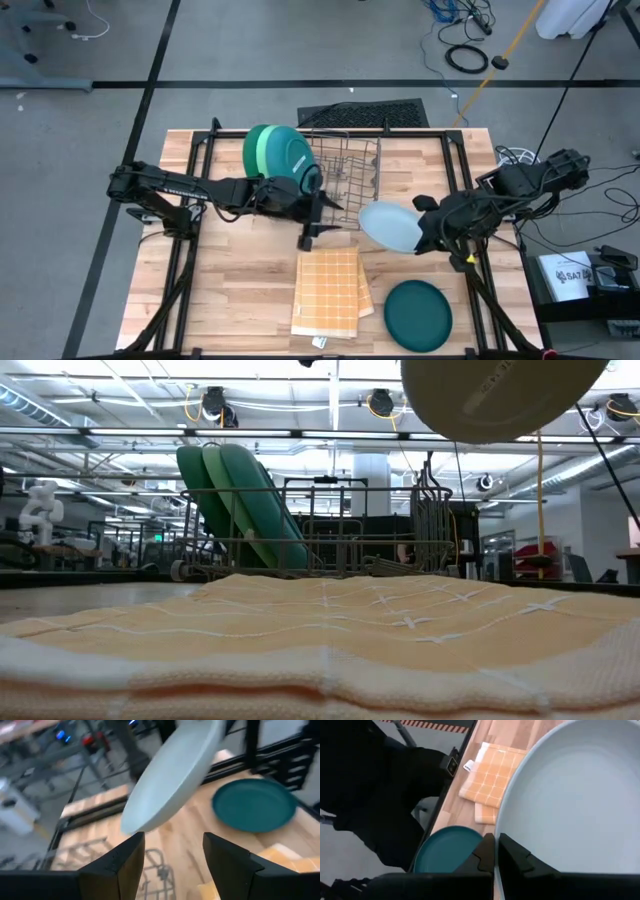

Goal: Sort dishes
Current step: Put the white plate in the dish rack

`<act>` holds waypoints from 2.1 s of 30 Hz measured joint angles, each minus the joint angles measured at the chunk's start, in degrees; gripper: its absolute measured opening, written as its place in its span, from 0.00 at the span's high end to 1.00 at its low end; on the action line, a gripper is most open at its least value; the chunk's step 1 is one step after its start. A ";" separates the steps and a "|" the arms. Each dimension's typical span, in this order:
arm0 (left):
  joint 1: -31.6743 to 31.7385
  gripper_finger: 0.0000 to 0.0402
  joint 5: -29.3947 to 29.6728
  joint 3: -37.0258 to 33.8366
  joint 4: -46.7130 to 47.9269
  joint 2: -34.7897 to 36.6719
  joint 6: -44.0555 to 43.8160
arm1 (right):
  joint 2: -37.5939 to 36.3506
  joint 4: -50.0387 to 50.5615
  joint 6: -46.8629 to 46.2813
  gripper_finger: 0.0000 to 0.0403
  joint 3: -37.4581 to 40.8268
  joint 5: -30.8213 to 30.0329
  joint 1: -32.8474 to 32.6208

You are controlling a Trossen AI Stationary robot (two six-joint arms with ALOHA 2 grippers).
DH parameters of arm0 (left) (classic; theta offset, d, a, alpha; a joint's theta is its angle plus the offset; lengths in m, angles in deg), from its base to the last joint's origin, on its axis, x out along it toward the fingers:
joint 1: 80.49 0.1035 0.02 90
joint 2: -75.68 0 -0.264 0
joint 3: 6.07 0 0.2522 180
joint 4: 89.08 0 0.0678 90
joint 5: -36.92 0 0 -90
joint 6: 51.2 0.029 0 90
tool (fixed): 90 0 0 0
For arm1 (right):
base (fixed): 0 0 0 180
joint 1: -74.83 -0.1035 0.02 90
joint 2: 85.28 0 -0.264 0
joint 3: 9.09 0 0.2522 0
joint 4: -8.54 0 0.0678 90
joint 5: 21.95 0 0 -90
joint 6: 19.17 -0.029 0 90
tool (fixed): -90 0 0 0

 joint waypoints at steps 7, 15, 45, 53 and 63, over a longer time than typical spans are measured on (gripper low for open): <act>0.22 0.47 -3.41 0.11 -4.51 -0.73 5.87 | 0.53 -1.82 3.51 1.00 0.00 0.04 0.04; 0.26 0.47 -2.98 0.09 -7.35 -3.97 7.58 | 1.11 -3.74 5.57 1.00 0.00 -0.02 0.15; -0.26 0.93 -10.63 0.03 -11.94 -7.60 18.52 | 1.27 -12.64 7.67 0.78 0.02 -1.64 0.26; -0.16 0.93 -8.67 0.17 -6.80 -4.42 17.68 | -0.47 -12.89 10.47 0.52 0.04 -10.90 0.11; 0.07 0.93 -0.13 0.06 -1.51 -0.64 11.56 | -7.21 -12.16 17.31 0.47 0.02 -33.98 0.09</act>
